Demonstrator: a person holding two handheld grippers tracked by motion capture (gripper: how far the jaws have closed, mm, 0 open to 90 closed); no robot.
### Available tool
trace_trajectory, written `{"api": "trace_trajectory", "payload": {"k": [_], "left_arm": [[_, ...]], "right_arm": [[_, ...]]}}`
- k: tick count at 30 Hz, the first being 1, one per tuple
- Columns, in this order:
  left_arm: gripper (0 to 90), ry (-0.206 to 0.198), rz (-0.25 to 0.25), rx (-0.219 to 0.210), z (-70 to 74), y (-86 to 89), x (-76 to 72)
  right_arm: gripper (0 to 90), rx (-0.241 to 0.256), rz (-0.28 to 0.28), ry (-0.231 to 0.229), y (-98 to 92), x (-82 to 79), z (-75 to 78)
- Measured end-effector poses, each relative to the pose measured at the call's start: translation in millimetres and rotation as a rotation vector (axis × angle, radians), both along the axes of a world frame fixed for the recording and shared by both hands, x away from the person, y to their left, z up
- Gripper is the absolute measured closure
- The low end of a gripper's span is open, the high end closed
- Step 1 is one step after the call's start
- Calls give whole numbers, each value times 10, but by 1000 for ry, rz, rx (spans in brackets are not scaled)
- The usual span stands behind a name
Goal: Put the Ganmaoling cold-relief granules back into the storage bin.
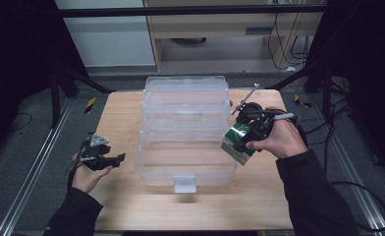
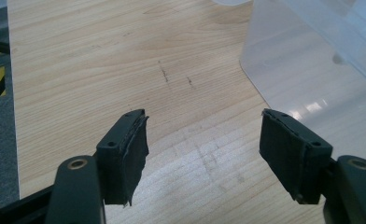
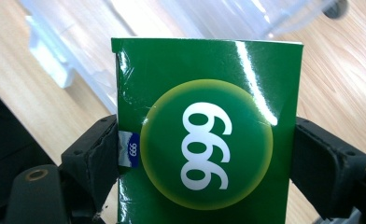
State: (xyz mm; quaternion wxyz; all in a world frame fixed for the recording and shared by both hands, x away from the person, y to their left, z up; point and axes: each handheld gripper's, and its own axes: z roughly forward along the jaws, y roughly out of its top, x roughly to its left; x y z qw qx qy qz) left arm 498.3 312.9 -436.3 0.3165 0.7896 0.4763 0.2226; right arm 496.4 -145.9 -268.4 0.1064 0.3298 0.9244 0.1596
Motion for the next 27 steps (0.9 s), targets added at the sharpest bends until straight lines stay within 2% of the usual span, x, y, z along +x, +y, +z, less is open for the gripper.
{"api": "trace_trajectory", "payload": {"k": [3, 8, 13, 22, 27], "left_arm": [[315, 0, -1, 0, -1, -3, 1], [315, 6, 0, 1, -6, 0, 3], [315, 2, 1, -4, 0, 6, 2], [315, 7, -2, -1, -9, -5, 5], [314, 5, -1, -1, -10, 2, 6]], "right_arm": [[174, 3, 40, 9, 65, 34, -7], [174, -23, 91, 1, 157, 88, -13], [174, -9, 133, 20, 240, 154, -34], [174, -1, 289, 36, 353, 235, -74], [173, -10, 338, 42, 390, 270, -121]]}}
